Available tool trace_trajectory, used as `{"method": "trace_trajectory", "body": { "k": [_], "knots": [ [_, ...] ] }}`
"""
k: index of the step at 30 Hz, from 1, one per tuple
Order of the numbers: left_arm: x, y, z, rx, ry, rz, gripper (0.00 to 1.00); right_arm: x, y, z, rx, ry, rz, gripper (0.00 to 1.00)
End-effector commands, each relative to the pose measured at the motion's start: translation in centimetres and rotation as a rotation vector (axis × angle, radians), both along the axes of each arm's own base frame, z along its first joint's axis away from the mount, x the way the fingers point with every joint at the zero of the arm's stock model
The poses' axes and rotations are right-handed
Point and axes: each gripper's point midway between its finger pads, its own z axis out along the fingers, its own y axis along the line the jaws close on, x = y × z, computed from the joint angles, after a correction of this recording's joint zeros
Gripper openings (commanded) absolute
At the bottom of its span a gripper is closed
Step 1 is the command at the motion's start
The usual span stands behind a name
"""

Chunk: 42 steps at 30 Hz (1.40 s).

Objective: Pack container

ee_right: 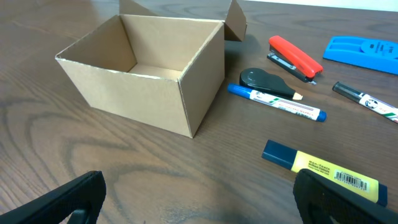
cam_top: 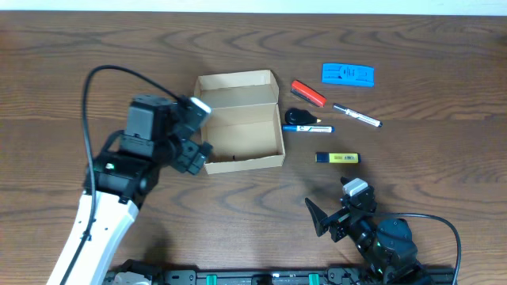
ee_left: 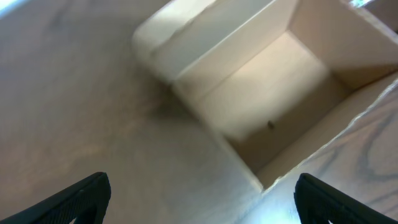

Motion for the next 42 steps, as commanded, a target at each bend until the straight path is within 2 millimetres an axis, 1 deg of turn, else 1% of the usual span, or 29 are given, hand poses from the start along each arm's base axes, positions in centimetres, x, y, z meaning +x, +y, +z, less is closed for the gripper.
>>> {"method": "trace_trajectory", "body": {
  "k": [1,3,5,8,10,15,34,37,39,42],
  "knots": [
    [0.1,1.2,1.9,-0.081,0.032,0.116,0.95,-0.1,0.1,0.0,-0.007,-0.008,0.009,0.99],
    [-0.6,1.9,2.4,-0.069,0.068,0.13,0.95,-0.1,0.1,0.0,-0.007,-0.008,0.009,0.99],
    [-1.5,2.0,3.2,-0.068,0.104,0.13,0.95,-0.1,0.1,0.0,-0.007,-0.008,0.009,0.99],
    [-3.0,1.1,4.6,-0.099,0.156,0.078,0.95,-0.1,0.1,0.0,-0.007,-0.008,0.009,0.99],
    [-3.6,0.8,5.4,-0.106,0.163,0.044,0.95,-0.1,0.1,0.0,-0.007,-0.008,0.009,0.99],
    [-4.0,0.9,5.5,-0.097,0.174,0.036,0.95,-0.1,0.1,0.0,-0.007,-0.008,0.009,0.99],
    [-3.9,0.9,5.5,-0.099,0.173,0.04,0.95,-0.1,0.1,0.0,-0.007,-0.008,0.009,0.99],
    [-3.9,0.9,5.5,-0.1,0.172,0.04,0.95,0.2,-0.1,0.3,-0.005,-0.022,-0.006,0.99],
    [-3.9,0.9,5.5,-0.099,0.173,0.04,0.95,0.1,0.3,0.6,0.019,-0.022,0.005,0.99],
    [-3.9,0.9,5.5,-0.099,0.173,0.04,0.95,-0.4,1.3,1.1,0.151,0.04,0.025,0.99]
  ]
}}
